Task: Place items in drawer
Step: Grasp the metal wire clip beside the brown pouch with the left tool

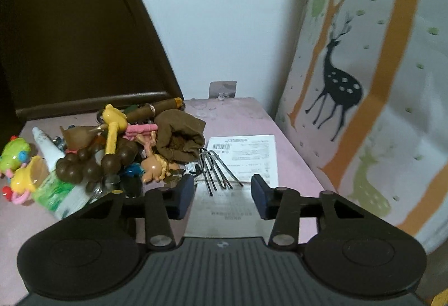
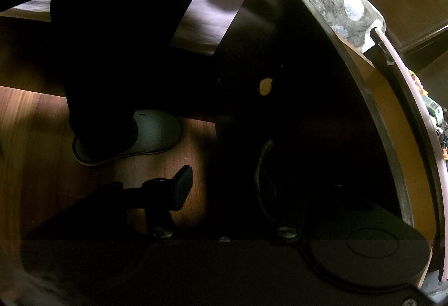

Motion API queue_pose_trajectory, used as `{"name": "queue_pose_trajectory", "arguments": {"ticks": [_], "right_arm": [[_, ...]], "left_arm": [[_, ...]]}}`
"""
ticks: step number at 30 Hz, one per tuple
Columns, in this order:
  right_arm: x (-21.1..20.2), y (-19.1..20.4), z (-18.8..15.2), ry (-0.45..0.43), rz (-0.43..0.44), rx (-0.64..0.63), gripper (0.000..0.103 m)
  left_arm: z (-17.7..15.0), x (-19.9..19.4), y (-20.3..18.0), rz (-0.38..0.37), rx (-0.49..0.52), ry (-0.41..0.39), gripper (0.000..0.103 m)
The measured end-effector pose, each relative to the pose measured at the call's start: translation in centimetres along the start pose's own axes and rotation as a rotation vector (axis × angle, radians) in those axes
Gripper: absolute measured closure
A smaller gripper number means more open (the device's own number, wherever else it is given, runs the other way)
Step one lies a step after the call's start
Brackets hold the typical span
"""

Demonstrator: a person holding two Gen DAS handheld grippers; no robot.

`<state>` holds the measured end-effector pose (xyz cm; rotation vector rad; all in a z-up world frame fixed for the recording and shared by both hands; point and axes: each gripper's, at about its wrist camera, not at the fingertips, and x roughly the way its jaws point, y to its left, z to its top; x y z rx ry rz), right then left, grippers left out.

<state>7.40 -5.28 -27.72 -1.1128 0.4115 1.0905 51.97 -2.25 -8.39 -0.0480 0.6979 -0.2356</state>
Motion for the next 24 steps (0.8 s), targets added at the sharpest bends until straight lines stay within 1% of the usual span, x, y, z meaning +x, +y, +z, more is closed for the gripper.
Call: {"name": "queue_pose_trajectory", "arguments": {"ticks": [3,6,7,8,10,12,16,21,24], "right_arm": [[0.0,0.0,0.0,-0.002,0.0,-0.001,0.049],[0.0,0.0,0.0,-0.004,0.0,-0.004,0.049],[0.0,0.0,0.0,-0.005,-0.001,-0.004,0.049],[0.0,0.0,0.0,-0.005,0.0,-0.005,0.049],[0.0,0.0,-0.1,-0.006,0.0,-0.006,0.05],[0.0,0.0,-0.1,-0.007,0.0,-0.007,0.05],[0.0,0.0,-0.1,-0.007,0.0,-0.008,0.05],[-0.1,0.0,-0.1,-0.007,0.0,-0.009,0.049],[-0.1,0.0,-0.1,-0.007,0.001,-0.01,0.049]], "left_arm": [[0.5,1.6,0.0,-0.004,-0.009,0.023,0.064],[0.5,3.1,0.3,0.01,-0.021,0.048,0.066],[0.4,3.5,0.4,0.01,-0.029,0.054,0.07],[0.3,3.8,0.5,0.005,-0.039,0.059,0.077],[0.1,4.3,0.6,0.001,-0.057,0.058,0.088],[-0.1,4.4,0.6,0.004,-0.078,0.036,0.088],[-0.1,4.2,0.3,-0.014,-0.124,-0.003,0.088],[0.9,4.0,0.8,-0.056,-0.227,-0.068,0.088],[1.6,3.5,0.9,-0.074,-0.255,-0.094,0.088]]}}
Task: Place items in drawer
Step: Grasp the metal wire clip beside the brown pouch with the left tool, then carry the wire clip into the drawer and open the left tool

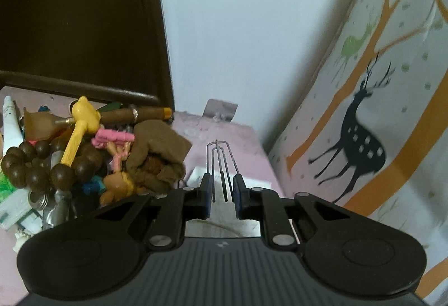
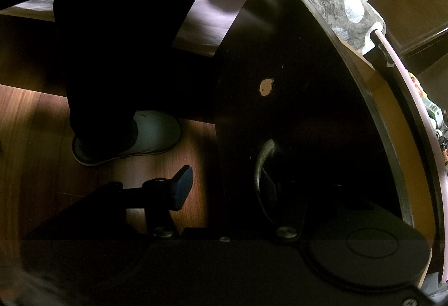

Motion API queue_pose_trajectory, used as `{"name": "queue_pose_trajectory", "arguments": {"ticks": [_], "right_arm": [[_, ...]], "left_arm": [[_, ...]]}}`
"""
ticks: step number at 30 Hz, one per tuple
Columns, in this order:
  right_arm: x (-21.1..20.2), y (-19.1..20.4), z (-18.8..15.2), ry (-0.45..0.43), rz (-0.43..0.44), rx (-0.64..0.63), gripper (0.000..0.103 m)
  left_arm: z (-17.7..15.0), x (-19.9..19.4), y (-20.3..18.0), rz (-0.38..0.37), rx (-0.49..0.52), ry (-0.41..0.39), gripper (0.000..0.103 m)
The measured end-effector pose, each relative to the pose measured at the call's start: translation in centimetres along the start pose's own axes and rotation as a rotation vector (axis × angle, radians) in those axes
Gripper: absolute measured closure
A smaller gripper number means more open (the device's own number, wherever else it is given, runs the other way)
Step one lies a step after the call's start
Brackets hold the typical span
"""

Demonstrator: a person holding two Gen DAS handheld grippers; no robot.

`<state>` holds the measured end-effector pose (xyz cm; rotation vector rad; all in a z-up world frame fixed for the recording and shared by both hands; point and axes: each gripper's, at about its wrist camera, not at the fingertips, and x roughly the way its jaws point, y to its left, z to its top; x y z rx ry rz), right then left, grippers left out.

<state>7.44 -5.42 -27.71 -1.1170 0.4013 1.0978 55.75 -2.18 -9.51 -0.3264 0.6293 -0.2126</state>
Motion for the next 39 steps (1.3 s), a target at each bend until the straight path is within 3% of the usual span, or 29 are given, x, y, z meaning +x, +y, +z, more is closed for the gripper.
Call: {"name": "queue_pose_trajectory", "arguments": {"ticks": [3,10,23,31,39], "right_arm": [[0.0,0.0,0.0,0.0,0.0,-0.001,0.05],[0.0,-0.1,0.1,0.004,0.001,0.003,0.051],[0.2,-0.1,0.3,0.019,-0.004,0.008,0.051],[0.4,0.2,0.4,0.027,-0.009,-0.005,0.046],[0.5,0.3,0.4,0.027,-0.011,-0.013,0.044]], "left_arm": [[0.3,-1.0,0.1,-0.023,-0.024,-0.017,0.088],[-1.4,-7.1,-0.1,-0.049,0.066,-0.002,0.088],[-10.8,-18.3,2.3,-0.06,0.141,0.169,0.088],[-19.2,-17.0,2.0,0.115,0.375,0.408,0.088],[-23.3,-13.3,1.3,0.204,0.53,0.514,0.088]]}}
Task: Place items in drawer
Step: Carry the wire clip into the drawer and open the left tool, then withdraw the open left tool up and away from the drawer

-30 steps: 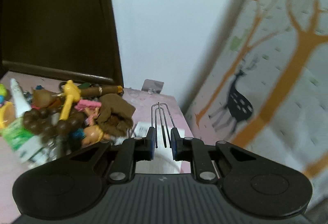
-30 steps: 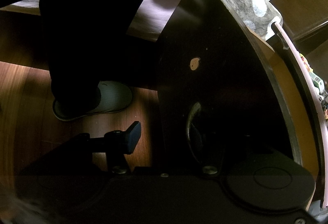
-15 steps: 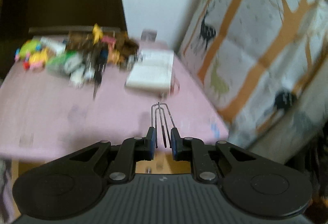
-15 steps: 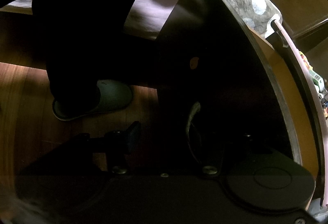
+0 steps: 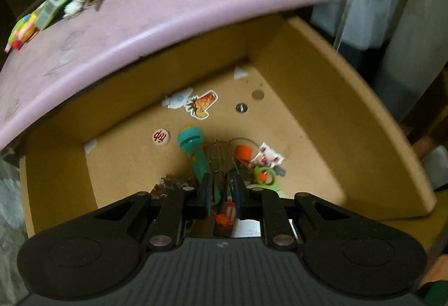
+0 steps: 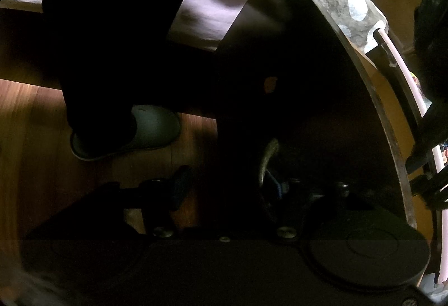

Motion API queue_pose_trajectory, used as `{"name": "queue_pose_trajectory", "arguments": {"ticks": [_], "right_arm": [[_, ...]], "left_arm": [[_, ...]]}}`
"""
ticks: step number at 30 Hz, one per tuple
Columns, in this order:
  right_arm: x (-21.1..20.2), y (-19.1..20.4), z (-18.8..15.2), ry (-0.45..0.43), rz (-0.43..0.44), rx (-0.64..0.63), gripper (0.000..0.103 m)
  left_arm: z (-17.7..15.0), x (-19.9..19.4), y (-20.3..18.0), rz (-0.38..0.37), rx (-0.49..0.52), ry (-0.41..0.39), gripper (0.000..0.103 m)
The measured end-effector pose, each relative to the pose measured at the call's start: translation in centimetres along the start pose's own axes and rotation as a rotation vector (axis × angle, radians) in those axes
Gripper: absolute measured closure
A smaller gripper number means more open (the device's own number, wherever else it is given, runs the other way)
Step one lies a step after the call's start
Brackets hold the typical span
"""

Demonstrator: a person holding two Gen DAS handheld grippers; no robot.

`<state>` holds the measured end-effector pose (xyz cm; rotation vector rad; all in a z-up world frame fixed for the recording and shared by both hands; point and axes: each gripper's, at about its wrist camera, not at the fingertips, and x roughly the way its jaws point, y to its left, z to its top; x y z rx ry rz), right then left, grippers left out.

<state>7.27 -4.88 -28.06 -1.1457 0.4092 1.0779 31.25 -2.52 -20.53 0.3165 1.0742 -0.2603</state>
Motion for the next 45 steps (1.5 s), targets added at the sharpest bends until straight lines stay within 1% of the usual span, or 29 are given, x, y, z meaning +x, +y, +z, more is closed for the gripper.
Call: {"name": "queue_pose_trajectory", "arguments": {"ticks": [9,13,16,17,19,20,21,26,28,31,32,34,37,38,43,45], "right_arm": [[0.0,0.1,-0.1,0.0,-0.002,-0.007,0.044],[0.0,0.1,0.0,0.003,-0.002,-0.004,0.043],[0.1,0.2,0.0,0.007,-0.003,-0.008,0.043],[0.1,0.2,0.0,0.008,-0.005,-0.011,0.043],[0.2,0.3,0.1,0.011,-0.009,-0.018,0.042],[0.3,0.4,0.1,0.014,-0.011,-0.023,0.042],[0.3,0.4,0.1,0.017,-0.013,-0.026,0.042],[0.5,0.6,0.3,0.033,-0.015,-0.039,0.042],[0.6,0.8,0.4,0.043,-0.023,-0.048,0.042],[0.9,1.1,0.4,0.061,-0.043,-0.07,0.042],[1.0,1.2,0.4,0.065,-0.045,-0.072,0.042],[1.0,1.2,0.4,0.074,-0.046,-0.069,0.042],[1.0,0.8,0.5,0.081,-0.044,-0.037,0.043],[1.0,0.9,0.6,0.089,-0.05,-0.035,0.044],[1.5,1.5,1.1,0.14,-0.091,-0.045,0.045],[1.6,1.8,1.3,0.156,-0.107,-0.048,0.045]], "left_arm": [[0.0,1.9,0.4,0.03,-0.004,0.029,0.088],[0.3,2.2,0.6,0.042,-0.022,0.026,0.088],[0.3,2.0,0.9,0.026,-0.035,0.039,0.086],[0.2,1.9,0.9,0.034,-0.041,0.038,0.079],[0.1,1.4,0.8,0.045,-0.043,0.03,0.059],[0.0,1.0,0.9,0.034,-0.051,0.021,0.036],[-0.1,0.4,0.9,0.025,-0.068,0.01,0.034],[-1.2,-3.9,0.9,0.013,-0.153,-0.063,0.034],[-2.4,-6.4,1.0,0.007,-0.209,-0.107,0.034],[-5.0,-9.5,2.1,-0.03,-0.288,-0.172,0.034],[-5.9,-10.5,2.3,-0.031,-0.309,-0.197,0.034],[-7.8,-12.4,2.4,-0.011,-0.328,-0.254,0.034],[-10.3,-14.6,2.0,0.032,-0.324,-0.319,0.034],[-11.1,-15.3,2.0,0.036,-0.323,-0.338,0.034],[-15.3,-18.1,2.5,0.023,-0.444,-0.434,0.034],[-16.4,-18.7,2.5,0.074,-0.477,-0.433,0.034]]}}
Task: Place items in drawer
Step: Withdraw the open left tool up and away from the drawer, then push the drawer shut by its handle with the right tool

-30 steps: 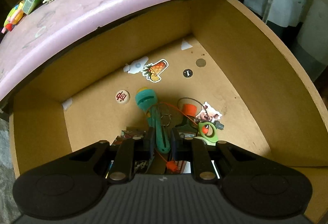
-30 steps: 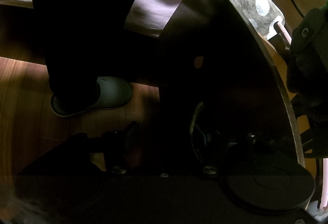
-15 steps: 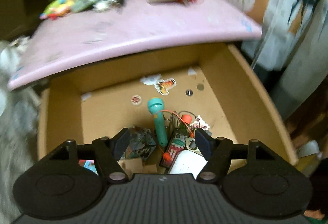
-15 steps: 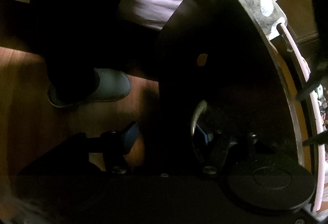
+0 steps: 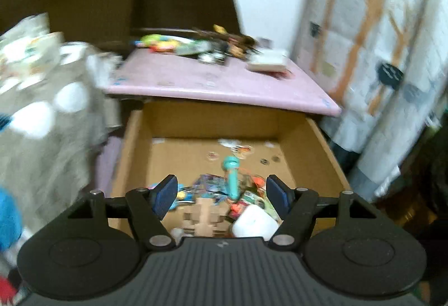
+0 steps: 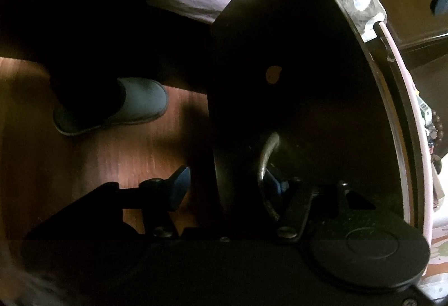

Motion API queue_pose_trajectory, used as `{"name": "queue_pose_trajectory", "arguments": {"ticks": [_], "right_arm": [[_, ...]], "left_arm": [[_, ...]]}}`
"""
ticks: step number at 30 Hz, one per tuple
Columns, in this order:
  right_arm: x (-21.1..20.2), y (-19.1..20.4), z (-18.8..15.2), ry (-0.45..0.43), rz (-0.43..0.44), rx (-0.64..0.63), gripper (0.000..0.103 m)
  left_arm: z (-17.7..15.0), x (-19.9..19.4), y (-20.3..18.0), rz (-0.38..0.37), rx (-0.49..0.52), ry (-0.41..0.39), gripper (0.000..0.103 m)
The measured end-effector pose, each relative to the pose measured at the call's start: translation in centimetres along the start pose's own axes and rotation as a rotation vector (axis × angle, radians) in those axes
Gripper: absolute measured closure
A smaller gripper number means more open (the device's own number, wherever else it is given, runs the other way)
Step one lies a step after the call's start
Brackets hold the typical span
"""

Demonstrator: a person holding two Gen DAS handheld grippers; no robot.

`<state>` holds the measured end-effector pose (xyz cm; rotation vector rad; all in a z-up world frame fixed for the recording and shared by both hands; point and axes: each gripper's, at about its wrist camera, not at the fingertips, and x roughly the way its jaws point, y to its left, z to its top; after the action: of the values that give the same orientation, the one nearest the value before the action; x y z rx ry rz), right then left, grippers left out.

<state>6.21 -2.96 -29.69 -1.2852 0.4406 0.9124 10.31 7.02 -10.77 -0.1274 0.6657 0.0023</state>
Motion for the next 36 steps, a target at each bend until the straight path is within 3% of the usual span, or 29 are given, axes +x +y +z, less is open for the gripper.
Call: {"name": "queue_pose_trajectory", "arguments": {"ticks": [5,7,12,24,36], "right_arm": [[0.0,0.3,0.6,0.041,-0.055,0.003,0.058],[-0.1,0.1,0.8,0.056,-0.081,0.015,0.073],[-0.1,0.1,1.1,0.084,-0.162,-0.002,0.096],[-0.7,-0.2,1.4,0.114,-0.243,-0.059,0.103],[0.8,-2.8,1.7,0.124,-0.261,-0.045,0.103]], "left_arm": [[-0.5,-1.4,0.4,0.022,0.021,-0.042,0.034],[-0.7,-1.8,0.6,0.037,0.01,-0.086,0.034],[-1.3,-1.7,1.8,0.004,-0.026,-0.113,0.034],[-1.4,-1.3,3.7,-0.078,-0.089,-0.156,0.034],[-1.4,-0.5,5.1,-0.086,-0.147,-0.157,0.034]]}}
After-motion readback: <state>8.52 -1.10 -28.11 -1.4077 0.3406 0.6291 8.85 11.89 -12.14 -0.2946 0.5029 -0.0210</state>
